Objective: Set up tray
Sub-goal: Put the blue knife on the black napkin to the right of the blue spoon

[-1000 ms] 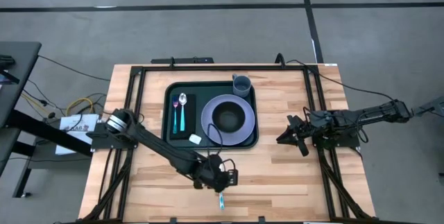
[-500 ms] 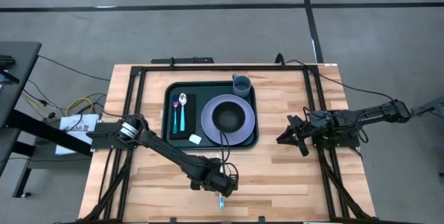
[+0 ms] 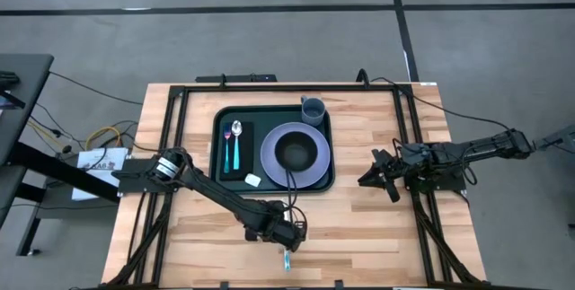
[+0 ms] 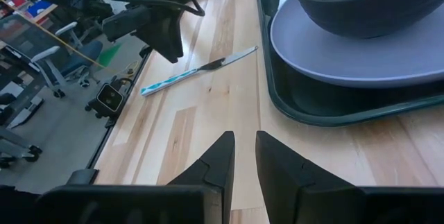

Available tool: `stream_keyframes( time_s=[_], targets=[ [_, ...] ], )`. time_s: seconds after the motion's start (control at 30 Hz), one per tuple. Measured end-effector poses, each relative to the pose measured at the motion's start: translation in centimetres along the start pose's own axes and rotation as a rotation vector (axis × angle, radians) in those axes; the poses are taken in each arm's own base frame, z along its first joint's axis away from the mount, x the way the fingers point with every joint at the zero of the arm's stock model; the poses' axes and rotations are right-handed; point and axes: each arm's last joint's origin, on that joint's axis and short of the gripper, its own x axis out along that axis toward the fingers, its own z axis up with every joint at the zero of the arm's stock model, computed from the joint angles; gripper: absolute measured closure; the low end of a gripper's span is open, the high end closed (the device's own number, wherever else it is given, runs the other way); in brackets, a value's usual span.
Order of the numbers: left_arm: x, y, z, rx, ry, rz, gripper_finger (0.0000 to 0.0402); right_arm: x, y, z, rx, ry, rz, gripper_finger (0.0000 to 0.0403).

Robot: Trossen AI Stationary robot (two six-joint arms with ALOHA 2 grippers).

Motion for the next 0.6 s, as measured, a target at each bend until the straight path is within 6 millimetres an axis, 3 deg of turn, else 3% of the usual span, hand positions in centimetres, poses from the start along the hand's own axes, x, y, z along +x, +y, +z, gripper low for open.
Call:
stream_keyframes(
  time_s=[0.27,0.6],
  targets=[
    [3.6,-0.7,-0.1,0.025,0.068,-0.011,0.0302,0.0,0.0,0.0,0.000,-0.001,0.000,0.0349],
    [3.7,-0.1,0.2,0.014,0.038,0.058,0.0302,0.0,0.0,0.0,0.000,0.000,0.000,0.0349]
  ],
)
